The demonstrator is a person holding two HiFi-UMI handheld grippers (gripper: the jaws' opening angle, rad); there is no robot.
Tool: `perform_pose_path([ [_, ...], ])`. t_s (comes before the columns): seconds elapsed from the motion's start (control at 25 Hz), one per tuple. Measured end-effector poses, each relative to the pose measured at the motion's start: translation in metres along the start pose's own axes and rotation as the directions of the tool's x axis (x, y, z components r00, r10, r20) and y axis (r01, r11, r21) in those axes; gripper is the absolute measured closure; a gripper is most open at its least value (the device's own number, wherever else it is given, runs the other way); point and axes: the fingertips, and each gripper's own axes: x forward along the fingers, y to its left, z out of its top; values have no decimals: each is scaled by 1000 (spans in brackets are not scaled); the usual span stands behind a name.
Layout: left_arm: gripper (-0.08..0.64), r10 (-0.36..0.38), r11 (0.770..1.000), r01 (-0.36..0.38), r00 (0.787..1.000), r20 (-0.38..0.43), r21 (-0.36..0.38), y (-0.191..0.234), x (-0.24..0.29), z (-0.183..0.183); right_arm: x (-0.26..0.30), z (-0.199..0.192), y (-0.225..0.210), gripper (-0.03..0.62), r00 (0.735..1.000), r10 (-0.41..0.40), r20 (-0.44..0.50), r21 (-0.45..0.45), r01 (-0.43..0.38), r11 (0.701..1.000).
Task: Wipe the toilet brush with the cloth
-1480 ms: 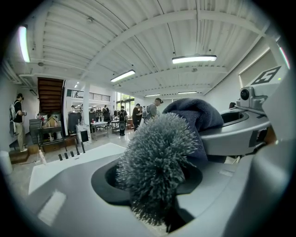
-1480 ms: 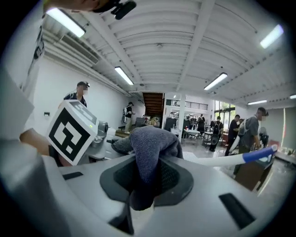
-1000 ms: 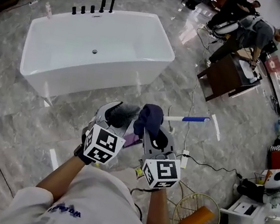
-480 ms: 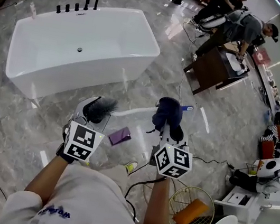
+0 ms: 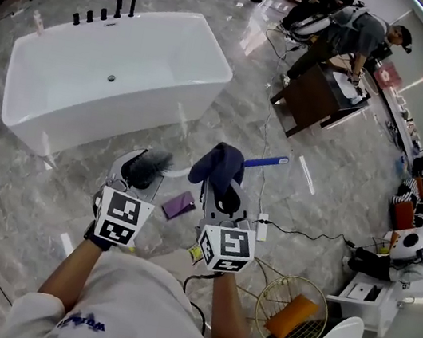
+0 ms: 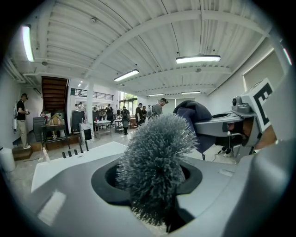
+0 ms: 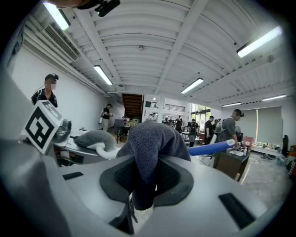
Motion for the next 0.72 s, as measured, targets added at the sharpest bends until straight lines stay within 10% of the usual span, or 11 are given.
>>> perform_pose_path([
  [0.44, 368, -2, 1000, 2, 1000, 0, -15, 1, -3, -4, 0, -9, 85, 526, 959, 281, -27, -119, -283, 952],
  [0.72, 368, -2, 1000, 2, 1000, 6, -14, -1, -7, -10, -5, -8, 10, 526, 995, 91, -39, -108, -95, 990],
])
